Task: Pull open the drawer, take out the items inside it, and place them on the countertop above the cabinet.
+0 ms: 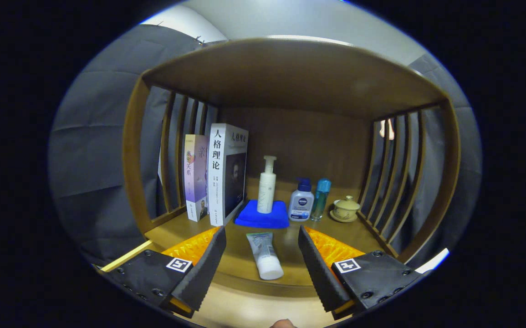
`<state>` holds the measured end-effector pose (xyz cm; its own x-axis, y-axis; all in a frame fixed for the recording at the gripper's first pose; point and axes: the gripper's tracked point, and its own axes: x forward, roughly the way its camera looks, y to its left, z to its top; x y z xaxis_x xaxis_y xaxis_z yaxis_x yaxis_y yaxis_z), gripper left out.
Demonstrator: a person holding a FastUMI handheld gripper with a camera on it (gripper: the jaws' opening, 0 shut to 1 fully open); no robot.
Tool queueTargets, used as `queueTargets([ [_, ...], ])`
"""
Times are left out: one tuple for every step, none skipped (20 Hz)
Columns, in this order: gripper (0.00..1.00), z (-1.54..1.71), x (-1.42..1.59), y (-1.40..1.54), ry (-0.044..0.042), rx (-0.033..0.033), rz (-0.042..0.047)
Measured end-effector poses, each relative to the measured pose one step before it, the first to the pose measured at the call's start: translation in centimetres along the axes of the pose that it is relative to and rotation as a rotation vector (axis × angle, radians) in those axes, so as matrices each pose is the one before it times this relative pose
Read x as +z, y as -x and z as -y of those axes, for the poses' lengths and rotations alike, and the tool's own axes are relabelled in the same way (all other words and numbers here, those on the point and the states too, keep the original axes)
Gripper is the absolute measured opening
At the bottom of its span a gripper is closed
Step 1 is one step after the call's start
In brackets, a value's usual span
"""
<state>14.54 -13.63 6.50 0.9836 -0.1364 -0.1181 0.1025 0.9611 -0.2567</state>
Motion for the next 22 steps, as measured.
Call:
queueTargets([
  [0.98, 0.004, 0.162, 1.071, 0.01555, -0.02130, 0.03242],
  [0.98, -0.096, 0.245, 1.113, 0.00900, -0.01396, 0.03050],
  [0.98, -0.003, -0.016, 1.255, 0.00022, -0.01212, 0.02572],
  [0.98, -0.282, 0.008, 1.245, -0.00944, -0.00227, 0.01724],
  [0.98, -0.268, -0.047, 1.161, -0.01845, -0.00428, 0.01505],
  [0.98, -0.459, -0.337, 1.309, -0.01389, 0.00379, 0.00445],
  [0.98, -0.551, -0.316, 1.093, -0.01481, 0.00853, 0.00584],
  [0.98, -0.581, -0.436, 1.188, -0.01725, 0.00728, 0.00042],
  [0.98, -0.595, -0.354, 1.216, -0.01163, 0.00930, 0.00668],
  [0.98, -0.338, -0.346, 1.021, -0.01146, -0.00306, 0.00610],
  [0.98, -0.435, -0.506, 0.988, -0.01189, 0.00556, 0.00117],
  [0.98, -0.286, -0.345, 0.906, -0.00556, -0.00537, 0.00438],
  [0.98, -0.154, -0.498, 0.799, -0.00245, -0.00101, -0.00482],
  [0.98, -0.379, -0.476, 0.706, 0.00098, 0.00266, -0.00636],
  [0.98, -0.166, -0.468, 0.733, -0.00493, -0.00095, -0.00019],
  [0.98, -0.329, -0.402, 0.700, -0.00134, 0.00230, 0.00468],
  [0.98, -0.121, -0.621, 0.674, 0.00333, 0.00208, -0.00003],
  [0.98, -0.105, -0.261, 0.760, 0.00143, -0.00482, 0.00737],
  [0.98, -0.045, -0.338, 0.768, 0.00215, -0.00081, 0.00364],
  [0.98, -0.131, -0.308, 0.708, -0.00315, -0.00003, 0.00089],
  [0.98, -0.173, -0.514, 0.764, -0.00353, 0.00253, -0.00655],
  [0.98, -0.138, -0.625, 0.681, -0.01115, 0.00387, -0.00667],
])
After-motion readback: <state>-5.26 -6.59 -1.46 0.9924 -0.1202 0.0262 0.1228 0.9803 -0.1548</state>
